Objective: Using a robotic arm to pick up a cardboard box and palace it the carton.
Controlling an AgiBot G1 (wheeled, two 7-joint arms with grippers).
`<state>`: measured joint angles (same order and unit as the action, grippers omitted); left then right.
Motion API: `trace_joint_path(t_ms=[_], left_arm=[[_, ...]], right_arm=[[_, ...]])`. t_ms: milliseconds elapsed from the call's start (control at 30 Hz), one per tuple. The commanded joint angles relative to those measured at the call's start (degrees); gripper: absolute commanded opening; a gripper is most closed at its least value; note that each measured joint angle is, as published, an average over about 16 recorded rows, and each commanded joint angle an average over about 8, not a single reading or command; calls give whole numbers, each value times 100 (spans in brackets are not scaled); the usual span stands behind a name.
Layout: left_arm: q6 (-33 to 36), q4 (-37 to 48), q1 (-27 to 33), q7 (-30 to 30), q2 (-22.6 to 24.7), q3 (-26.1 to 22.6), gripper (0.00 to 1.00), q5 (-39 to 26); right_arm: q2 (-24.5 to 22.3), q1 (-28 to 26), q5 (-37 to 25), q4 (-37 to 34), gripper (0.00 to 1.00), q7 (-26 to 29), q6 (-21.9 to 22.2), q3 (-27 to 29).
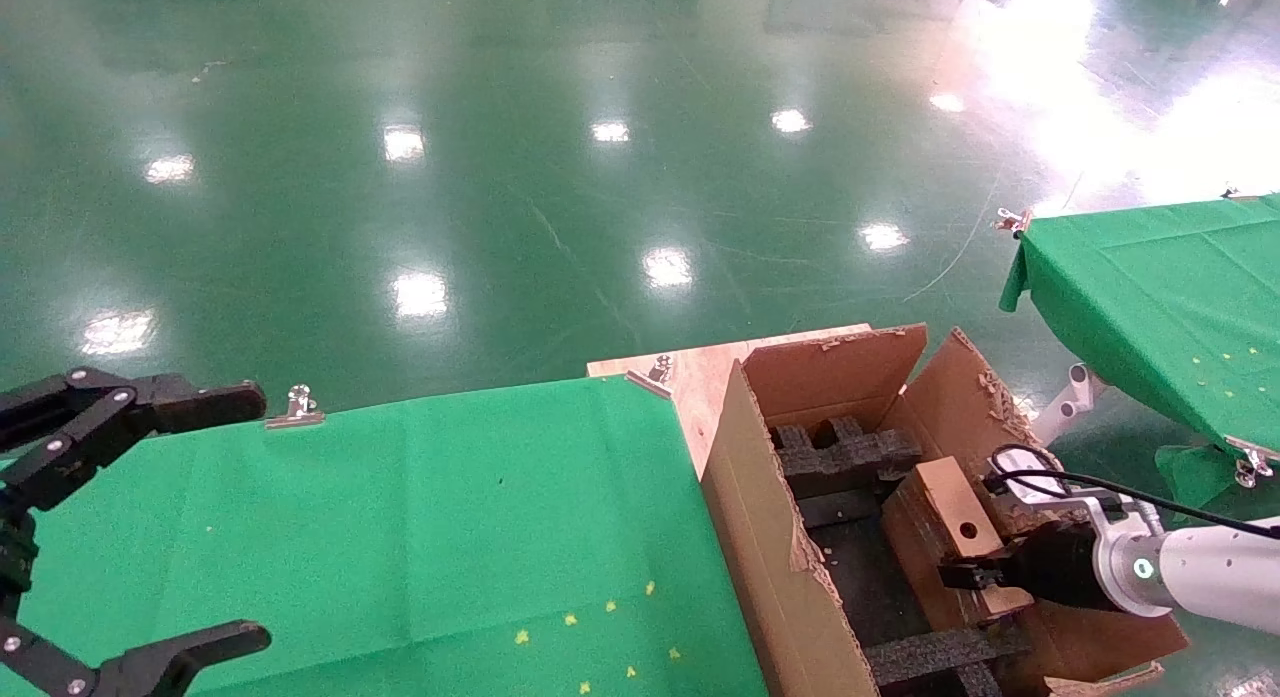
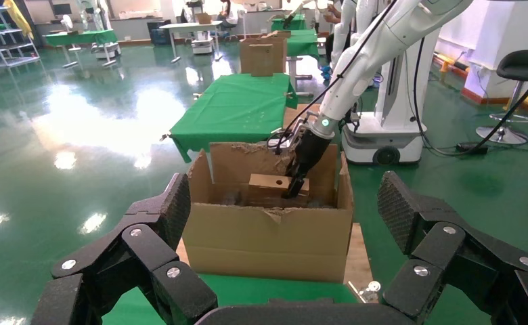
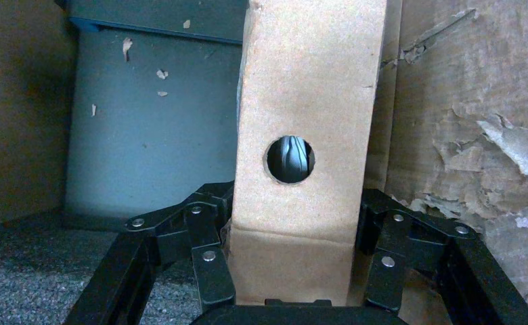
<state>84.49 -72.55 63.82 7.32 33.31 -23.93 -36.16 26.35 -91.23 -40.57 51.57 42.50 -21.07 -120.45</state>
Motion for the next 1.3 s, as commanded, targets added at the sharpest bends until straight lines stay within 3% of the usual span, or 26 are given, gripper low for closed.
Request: trace_joint_path(t_ms=[33, 933, 1300], left_arm=[[0, 0, 0, 0, 0, 0, 100, 1], [0, 2, 1, -1, 0, -2, 100, 1], [0, 2, 1, -2, -1, -3, 100, 2]], right_arm=[[16, 29, 26, -30, 100, -11, -22, 17], [-154, -312, -172, 151, 100, 32, 90, -35], [-320, -972, -449, 492, 100, 68, 190, 21]])
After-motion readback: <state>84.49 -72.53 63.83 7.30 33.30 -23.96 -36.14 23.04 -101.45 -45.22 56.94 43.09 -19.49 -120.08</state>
